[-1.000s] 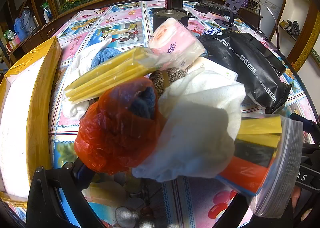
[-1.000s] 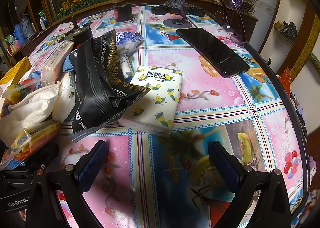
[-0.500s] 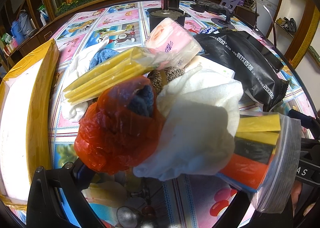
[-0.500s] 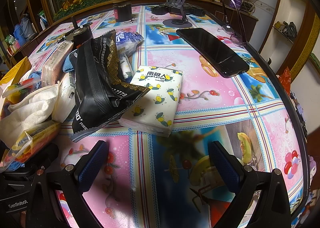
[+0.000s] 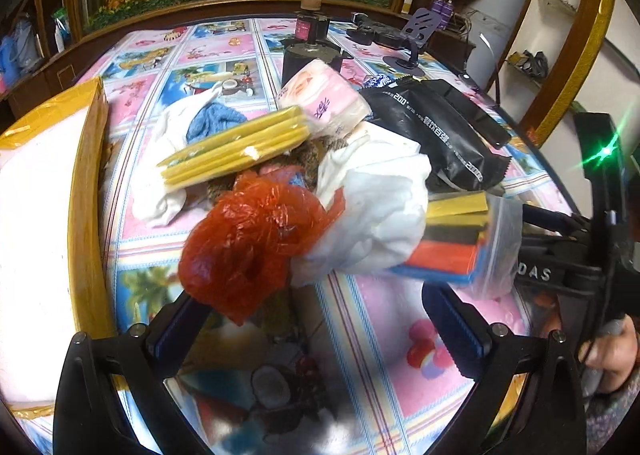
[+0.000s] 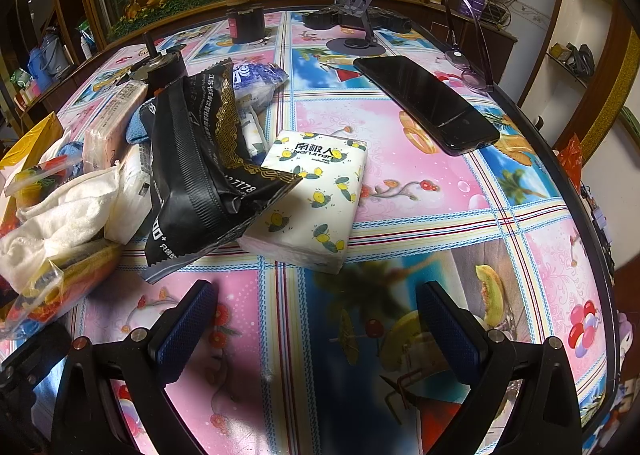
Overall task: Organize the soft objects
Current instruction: 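Grasp the red plastic bag with the left tool while the right tool grasps the white cloth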
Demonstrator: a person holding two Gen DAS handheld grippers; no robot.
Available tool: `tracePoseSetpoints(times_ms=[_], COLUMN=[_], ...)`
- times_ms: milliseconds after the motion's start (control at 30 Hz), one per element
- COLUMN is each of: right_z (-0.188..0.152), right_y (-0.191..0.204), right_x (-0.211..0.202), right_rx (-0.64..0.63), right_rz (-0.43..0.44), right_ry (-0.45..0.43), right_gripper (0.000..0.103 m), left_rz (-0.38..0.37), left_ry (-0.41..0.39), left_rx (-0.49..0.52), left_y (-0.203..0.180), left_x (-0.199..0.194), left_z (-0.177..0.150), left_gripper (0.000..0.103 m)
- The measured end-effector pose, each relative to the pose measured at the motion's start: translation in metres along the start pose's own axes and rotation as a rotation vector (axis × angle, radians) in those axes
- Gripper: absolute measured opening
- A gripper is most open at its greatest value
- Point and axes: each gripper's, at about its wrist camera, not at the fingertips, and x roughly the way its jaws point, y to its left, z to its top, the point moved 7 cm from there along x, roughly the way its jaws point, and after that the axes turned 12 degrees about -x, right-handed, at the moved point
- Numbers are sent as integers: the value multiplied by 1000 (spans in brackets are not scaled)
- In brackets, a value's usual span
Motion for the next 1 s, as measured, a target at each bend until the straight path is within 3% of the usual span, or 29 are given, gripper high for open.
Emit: tracePoseSetpoints(times_ms=[167, 333, 533, 667, 700, 967, 1000], right_z=[-1, -2, -6, -9, -9, -4, -4], right_y=[8, 7, -2, -5, -5, 13, 18], right_x=[-6, -40, -59, -57, -58, -79, -83], right_rx=[-51, -83, -66, -39, -36, -59, -65], right_rz=[59, 79, 116, 147, 154, 253, 266], right_ry=[11, -69, -133, -135, -140, -227, -238], right_gripper=[102, 102, 102, 102, 102, 102, 102], left_rz=[-64, -119, -108, -49, -37, -8, -15], left_ry=[-10, -37, -62, -29, -27, 19, 17], left_rx=[-13, -7, 13, 18, 21, 5, -1], left_y=[10, 9, 8, 12, 13, 15, 15], left_x=[-12, -23, -26, -18, -15, 1, 1], left_z=[-6, -8, -4, -3, -4, -3, -3], left_gripper=[103, 103, 101, 65, 62, 61, 55])
